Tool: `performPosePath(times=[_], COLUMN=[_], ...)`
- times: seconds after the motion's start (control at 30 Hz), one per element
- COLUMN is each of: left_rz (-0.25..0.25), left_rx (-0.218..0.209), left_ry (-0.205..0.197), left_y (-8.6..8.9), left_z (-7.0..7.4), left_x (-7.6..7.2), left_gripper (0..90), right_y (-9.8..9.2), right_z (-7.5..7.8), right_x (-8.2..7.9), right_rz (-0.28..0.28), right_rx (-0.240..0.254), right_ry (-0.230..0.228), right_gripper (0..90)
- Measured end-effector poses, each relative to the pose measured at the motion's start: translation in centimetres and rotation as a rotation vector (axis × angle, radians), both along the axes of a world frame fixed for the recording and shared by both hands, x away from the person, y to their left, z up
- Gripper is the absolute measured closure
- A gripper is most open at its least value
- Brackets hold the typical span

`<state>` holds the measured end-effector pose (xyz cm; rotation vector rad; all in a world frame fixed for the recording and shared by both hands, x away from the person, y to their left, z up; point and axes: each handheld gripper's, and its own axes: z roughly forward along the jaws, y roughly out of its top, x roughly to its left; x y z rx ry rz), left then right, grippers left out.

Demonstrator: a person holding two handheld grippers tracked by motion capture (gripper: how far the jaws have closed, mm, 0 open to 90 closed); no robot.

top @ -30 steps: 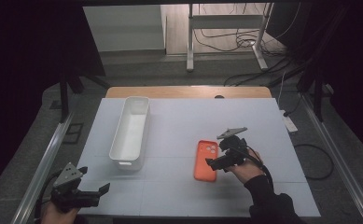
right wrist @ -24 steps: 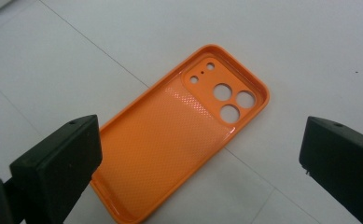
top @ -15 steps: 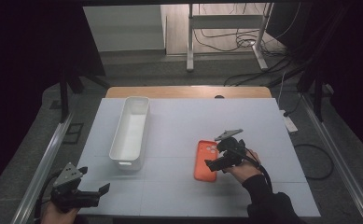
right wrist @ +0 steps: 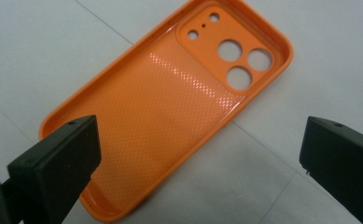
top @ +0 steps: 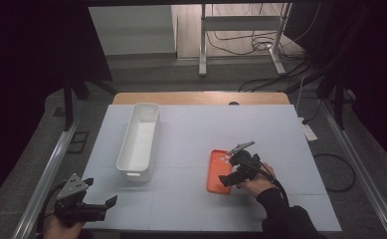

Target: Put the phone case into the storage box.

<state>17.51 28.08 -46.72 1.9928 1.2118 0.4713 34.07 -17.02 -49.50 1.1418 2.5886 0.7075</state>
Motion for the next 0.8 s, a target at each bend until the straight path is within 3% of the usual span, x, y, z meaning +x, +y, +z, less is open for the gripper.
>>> performPosePath(times=[0.8], left_rz=[-0.003], left_rx=[0.002], left_ry=[0.001], left_y=[0.0], left_z=[0.0], left_x=[0.0], left_gripper=[0.9], right_y=[0.2], right_z=[-1.7], right_x=[0.5], right_rz=[-0.020], right_rx=[-0.074], right_ry=[0.079], right_gripper=[0.0])
